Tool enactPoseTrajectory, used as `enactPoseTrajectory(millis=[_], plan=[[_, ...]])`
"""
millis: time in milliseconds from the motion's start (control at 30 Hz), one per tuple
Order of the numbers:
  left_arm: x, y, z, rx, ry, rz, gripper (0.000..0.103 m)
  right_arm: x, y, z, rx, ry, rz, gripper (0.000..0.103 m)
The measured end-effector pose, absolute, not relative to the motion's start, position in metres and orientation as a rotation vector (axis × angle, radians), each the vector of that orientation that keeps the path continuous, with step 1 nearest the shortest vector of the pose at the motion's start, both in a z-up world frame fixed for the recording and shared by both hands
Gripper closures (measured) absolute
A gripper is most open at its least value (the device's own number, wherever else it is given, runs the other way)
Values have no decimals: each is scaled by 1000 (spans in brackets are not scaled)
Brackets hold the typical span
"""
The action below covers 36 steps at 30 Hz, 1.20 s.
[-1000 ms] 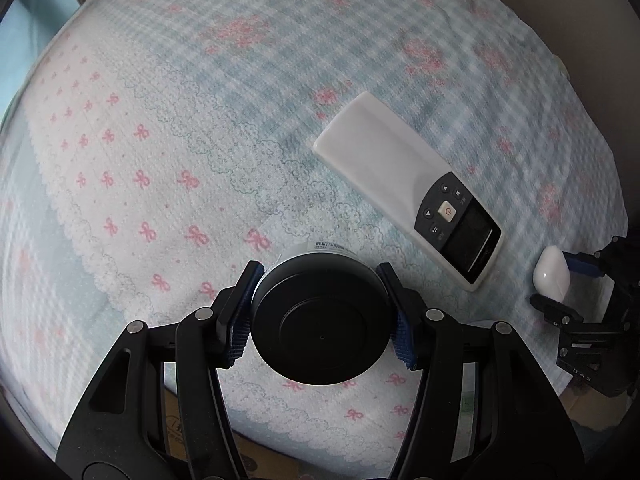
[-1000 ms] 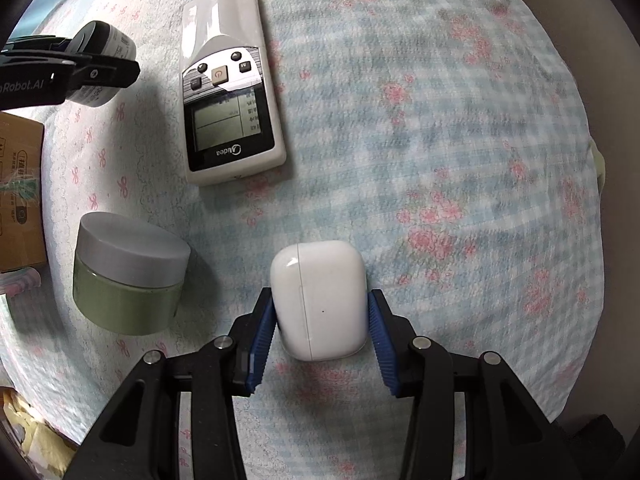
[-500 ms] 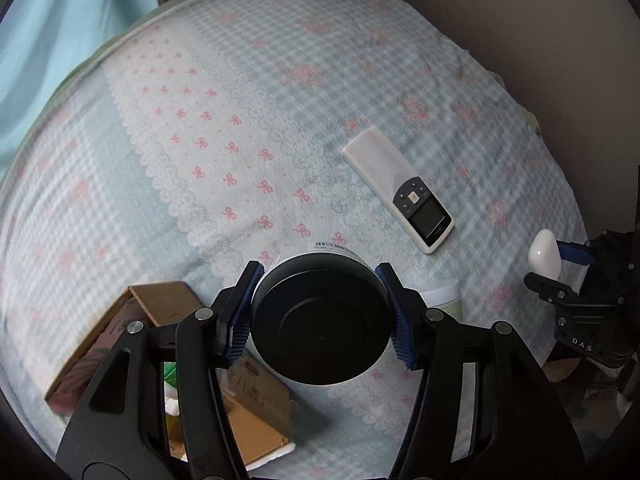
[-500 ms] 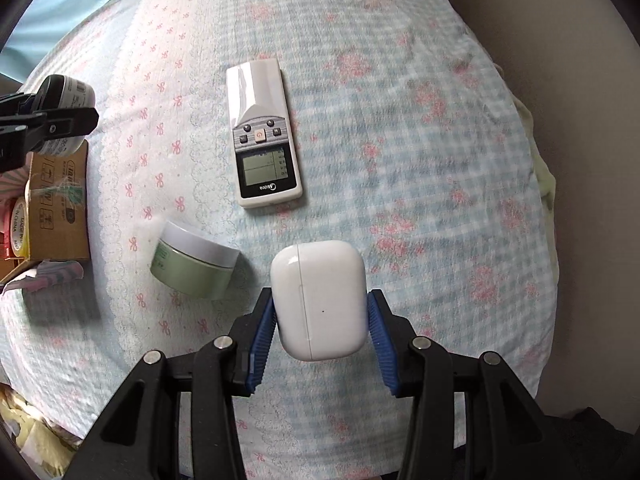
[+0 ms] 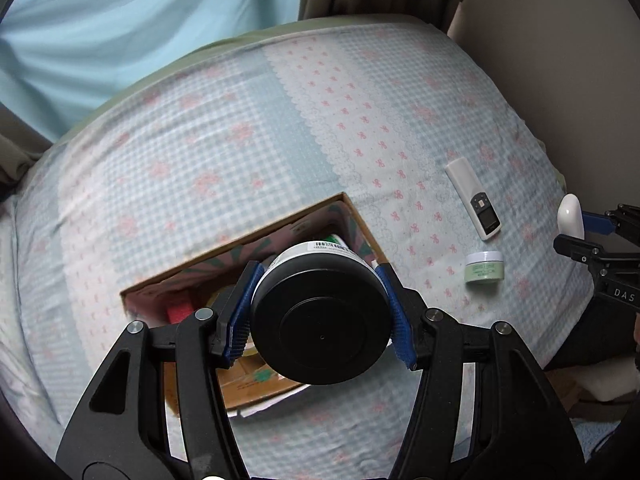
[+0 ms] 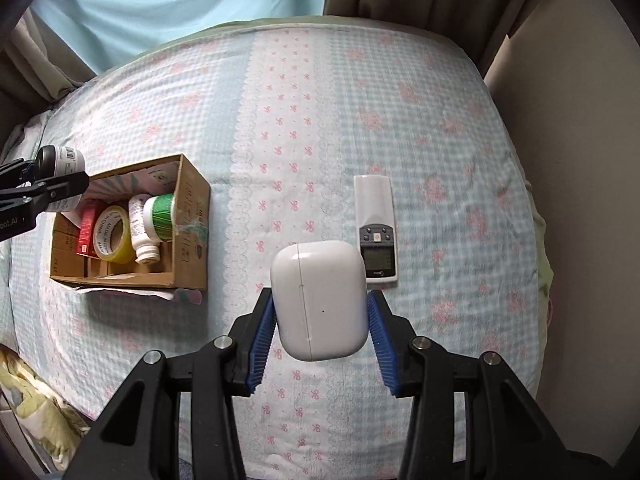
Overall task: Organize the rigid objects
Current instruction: 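Carry the black-capped container with the left tool while the right tool carries the earbud case to the box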
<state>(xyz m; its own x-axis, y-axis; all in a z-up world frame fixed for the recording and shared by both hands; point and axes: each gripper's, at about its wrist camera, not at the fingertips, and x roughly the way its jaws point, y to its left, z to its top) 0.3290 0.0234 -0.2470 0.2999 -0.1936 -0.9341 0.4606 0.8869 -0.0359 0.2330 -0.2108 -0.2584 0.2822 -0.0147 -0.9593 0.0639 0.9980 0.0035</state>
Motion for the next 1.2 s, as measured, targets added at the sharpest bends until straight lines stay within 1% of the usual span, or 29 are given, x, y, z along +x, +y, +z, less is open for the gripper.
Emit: enactPoseTrajectory(millis=[267, 467, 667, 900, 1200], plan=[[314, 121, -248, 184, 1217, -293, 49, 277, -133, -234, -3, 1241, 105, 61], [304, 167, -266, 106, 1256, -217, 49, 309, -85, -237, -42, 1255, 201, 61], [301, 187, -301, 51, 1312, -182, 49, 323, -52, -265, -75, 1308, 285, 61], [313, 192, -349, 1, 1383, -170, 49, 333, -30, -321, -99, 1426, 326, 61], [339, 181, -396, 63, 1453, -174, 49, 347, -24, -381, -124, 1510, 348, 61]])
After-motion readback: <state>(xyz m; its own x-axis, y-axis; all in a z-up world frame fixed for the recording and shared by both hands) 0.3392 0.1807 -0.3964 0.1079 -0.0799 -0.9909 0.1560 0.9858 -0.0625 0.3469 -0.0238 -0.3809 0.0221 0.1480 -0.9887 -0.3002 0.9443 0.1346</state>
